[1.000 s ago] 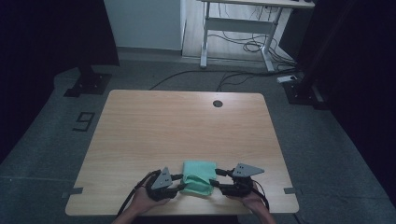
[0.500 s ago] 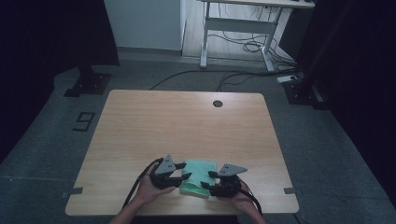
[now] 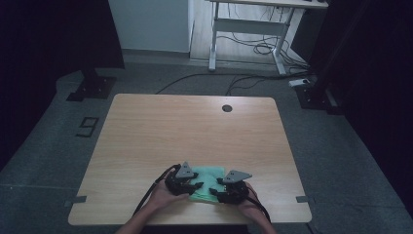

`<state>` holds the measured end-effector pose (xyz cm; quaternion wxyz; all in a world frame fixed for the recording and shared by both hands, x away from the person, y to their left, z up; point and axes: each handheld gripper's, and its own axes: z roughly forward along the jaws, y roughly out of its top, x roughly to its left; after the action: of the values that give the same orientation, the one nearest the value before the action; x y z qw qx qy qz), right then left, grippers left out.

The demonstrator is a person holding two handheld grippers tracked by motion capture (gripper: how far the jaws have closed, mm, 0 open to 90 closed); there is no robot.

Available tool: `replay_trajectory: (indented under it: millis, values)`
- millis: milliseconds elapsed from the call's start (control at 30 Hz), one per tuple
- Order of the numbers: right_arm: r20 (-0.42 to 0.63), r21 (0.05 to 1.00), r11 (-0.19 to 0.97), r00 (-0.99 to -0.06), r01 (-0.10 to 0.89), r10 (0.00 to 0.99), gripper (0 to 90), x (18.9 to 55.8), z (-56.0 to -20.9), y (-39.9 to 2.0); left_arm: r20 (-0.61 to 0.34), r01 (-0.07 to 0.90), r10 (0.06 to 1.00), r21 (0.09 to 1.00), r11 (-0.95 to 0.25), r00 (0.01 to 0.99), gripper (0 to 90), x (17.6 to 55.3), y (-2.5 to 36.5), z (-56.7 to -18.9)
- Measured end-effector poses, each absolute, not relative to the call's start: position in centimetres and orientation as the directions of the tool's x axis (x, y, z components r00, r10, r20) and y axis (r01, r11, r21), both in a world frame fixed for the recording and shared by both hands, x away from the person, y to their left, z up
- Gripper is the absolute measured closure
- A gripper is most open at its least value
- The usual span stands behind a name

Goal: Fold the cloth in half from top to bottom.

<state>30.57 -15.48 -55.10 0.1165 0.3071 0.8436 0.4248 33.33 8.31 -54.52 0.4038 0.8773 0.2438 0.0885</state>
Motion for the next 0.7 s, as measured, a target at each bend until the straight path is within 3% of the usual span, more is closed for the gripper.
replay_trajectory:
  millis: [267, 533, 700]
  values:
    - [0.061, 0.776, 0.449, -0.761, 0.444, 0.646, 44.9, 33.5, -54.8, -15.2, -0.057, 0.398, 0.539, 0.739, -0.543, 0.840, 55.3, 34.8, 8.0, -54.3]
    - [0.100, 0.788, 0.407, -0.748, 0.462, 0.656, 37.3, 31.3, -54.9, -16.0, -0.040, 0.379, 0.536, 0.751, -0.541, 0.843, 51.7, 33.2, 8.7, -53.4]
    - [0.048, 0.774, 0.457, -0.760, 0.438, 0.649, 31.5, 30.5, -55.0, -15.5, -0.047, 0.395, 0.533, 0.726, -0.563, 0.845, 51.3, 32.9, 9.1, -54.0]
